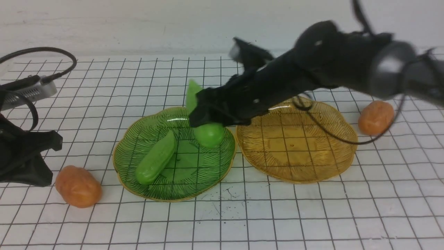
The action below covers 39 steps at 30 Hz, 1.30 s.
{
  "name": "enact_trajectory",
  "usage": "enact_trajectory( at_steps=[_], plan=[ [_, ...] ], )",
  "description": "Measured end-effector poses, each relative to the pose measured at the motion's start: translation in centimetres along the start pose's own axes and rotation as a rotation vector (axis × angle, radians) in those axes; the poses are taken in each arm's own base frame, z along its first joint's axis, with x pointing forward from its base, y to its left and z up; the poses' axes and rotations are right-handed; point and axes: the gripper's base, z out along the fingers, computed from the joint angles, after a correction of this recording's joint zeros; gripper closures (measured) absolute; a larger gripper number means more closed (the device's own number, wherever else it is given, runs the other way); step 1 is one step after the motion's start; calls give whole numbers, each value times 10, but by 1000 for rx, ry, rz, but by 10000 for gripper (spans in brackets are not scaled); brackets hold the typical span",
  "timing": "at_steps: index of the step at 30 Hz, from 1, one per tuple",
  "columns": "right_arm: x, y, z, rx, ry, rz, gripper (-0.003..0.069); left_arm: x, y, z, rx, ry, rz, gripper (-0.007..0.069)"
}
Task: Put different types of vegetables on the plate.
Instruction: 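Carry the green vegetable from the table to the plate, then pick up the potato beside the plates and place it on a plate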
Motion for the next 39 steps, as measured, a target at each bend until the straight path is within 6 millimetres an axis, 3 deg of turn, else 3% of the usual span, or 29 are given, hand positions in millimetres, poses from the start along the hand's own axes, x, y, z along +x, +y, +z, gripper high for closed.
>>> enact_trajectory(
  at_steps=[2, 3, 4, 9, 14, 17, 18, 23, 25, 27, 31, 39],
  plan=[
    [-4, -3, 16, -3, 18, 13, 281, 0, -1, 0, 14, 2, -7, 632],
    [-5, -13, 34, 10, 57, 50, 246, 2, -2, 0, 23, 16, -10, 632],
    [-6, -16, 38, 19, 70, 56, 220, 2, -2, 0, 23, 22, -10, 631],
    [-5, -21, 42, 58, 114, 45, 113, 3, -1, 0, 14, 25, -5, 593],
    [-5, -21, 36, 85, 181, 2, 50, 1, 0, 0, 3, 13, -1, 451],
    [-19, -18, 13, 83, 245, -45, 55, -3, 3, 0, -29, -40, 6, 241],
    [-21, -19, 10, 85, 250, -43, 57, -4, 3, 0, -31, -44, 6, 230],
    [-62, -25, -41, 162, 103, -50, 102, -15, 8, -1, -74, -165, -80, -8],
    [-77, -29, -78, 216, 19, -15, 118, -18, 10, 4, -80, -173, -126, -52],
    [-79, -27, -90, 228, -2, -13, 120, -20, 11, 9, -80, -157, -149, -57],
    [-84, -18, -118, 249, -51, -30, 123, -28, 17, 39, -74, -83, -245, -57],
    [-83, -16, -122, 255, -47, -38, 123, -40, 22, 73, -38, -67, -325, -59]
  ],
)
